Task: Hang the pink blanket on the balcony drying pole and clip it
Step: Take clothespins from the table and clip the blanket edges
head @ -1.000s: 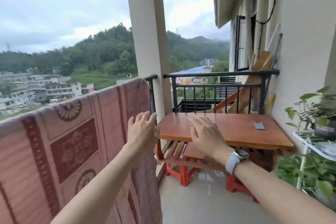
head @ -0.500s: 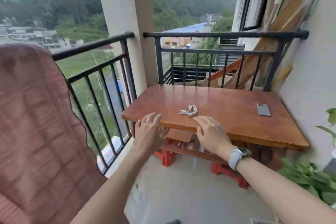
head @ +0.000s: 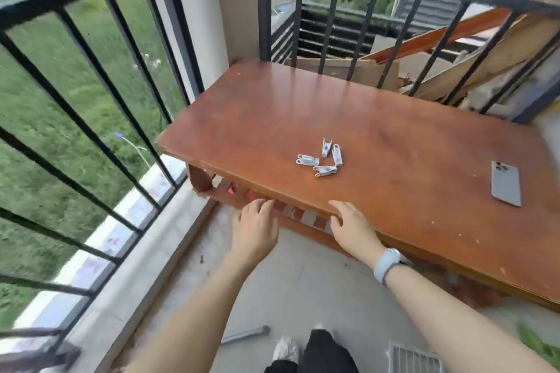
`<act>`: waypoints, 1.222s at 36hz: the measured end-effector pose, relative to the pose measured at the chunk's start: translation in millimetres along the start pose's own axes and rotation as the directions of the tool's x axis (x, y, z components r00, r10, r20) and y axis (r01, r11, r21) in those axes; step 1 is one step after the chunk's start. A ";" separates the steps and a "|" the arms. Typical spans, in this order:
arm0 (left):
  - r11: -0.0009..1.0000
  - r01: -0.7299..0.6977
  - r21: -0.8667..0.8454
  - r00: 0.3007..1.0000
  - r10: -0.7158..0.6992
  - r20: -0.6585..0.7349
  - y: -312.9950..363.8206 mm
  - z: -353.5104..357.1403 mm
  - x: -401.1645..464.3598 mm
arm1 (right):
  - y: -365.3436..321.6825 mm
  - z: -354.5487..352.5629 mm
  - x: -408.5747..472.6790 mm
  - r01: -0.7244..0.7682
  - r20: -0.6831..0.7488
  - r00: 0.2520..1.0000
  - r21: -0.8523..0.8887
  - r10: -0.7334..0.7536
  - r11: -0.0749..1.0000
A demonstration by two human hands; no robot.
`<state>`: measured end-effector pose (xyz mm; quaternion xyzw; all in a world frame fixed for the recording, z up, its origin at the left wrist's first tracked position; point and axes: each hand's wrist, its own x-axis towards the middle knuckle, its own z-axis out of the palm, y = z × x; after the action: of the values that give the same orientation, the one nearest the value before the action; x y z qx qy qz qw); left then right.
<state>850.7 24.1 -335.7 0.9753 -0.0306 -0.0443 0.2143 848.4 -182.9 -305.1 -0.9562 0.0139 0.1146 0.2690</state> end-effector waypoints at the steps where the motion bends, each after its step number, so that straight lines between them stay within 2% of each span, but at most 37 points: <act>1: 1.000 0.014 -0.004 1.000 -0.014 0.021 -1.6 7.5 12.2 | 2.7 2.8 17.6 0.000 0.026 1.000 -0.009 0.000 1.000; 4: 0.998 0.056 -0.007 0.996 -0.055 0.067 -6.2 28.9 47.0 | 8.9 10.2 70.8 0.018 0.054 0.998 -0.085 -0.014 0.996; 10: 0.988 0.137 0.068 0.968 -0.149 0.201 -5.6 59.6 119.2 | 25.4 20.5 176.0 0.062 0.004 0.998 -0.398 -0.066 0.915; 13: 0.989 0.102 0.107 0.942 -0.130 0.308 -2.0 69.3 143.5 | 39.2 23.6 203.2 0.057 0.059 0.998 -0.493 -0.032 0.868; 19: 0.981 0.136 0.140 0.861 -0.187 0.473 -0.6 80.7 162.2 | 63.5 26.5 214.4 0.218 0.183 0.974 -0.595 -0.134 0.774; 22: 0.979 0.177 0.099 0.828 -0.203 0.523 -4.7 79.1 160.9 | 69.4 28.9 215.5 0.302 0.219 0.953 -0.616 -0.210 0.728; 24: 0.975 0.220 0.040 0.829 -0.209 0.518 -8.0 76.7 159.9 | 66.9 29.5 216.8 0.329 0.250 0.943 -0.584 -0.220 0.742; 26: 0.945 0.318 -0.075 0.839 -0.244 0.486 -12.1 73.1 159.6 | 56.0 29.2 217.6 0.356 0.300 0.927 -0.510 -0.227 0.783; 29: 0.832 0.479 -0.278 0.842 -0.347 0.413 -21.6 60.9 152.0 | 27.7 33.4 219.4 0.410 0.380 0.879 -0.290 -0.289 0.865; 34: 0.715 0.577 -0.395 0.813 -0.553 0.185 -53.7 21.2 110.7 | -53.2 52.8 211.9 0.441 0.391 0.821 0.027 -0.415 0.897; 40: 0.616 0.660 -0.430 0.625 -0.768 -0.140 -94.0 -48.5 22.4 | -154.0 88.1 168.1 0.570 0.426 0.678 0.208 -0.599 0.795; 44: 0.550 0.693 -0.466 0.436 -0.835 -0.336 -103.4 -94.8 -52.1 | -213.7 110.5 116.7 0.714 0.403 0.493 0.319 -0.771 0.623</act>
<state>812.6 161.2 -289.7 0.8149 0.4831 0.1260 0.2944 957.5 61.1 -313.9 -0.7857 -0.4636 0.2320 0.3374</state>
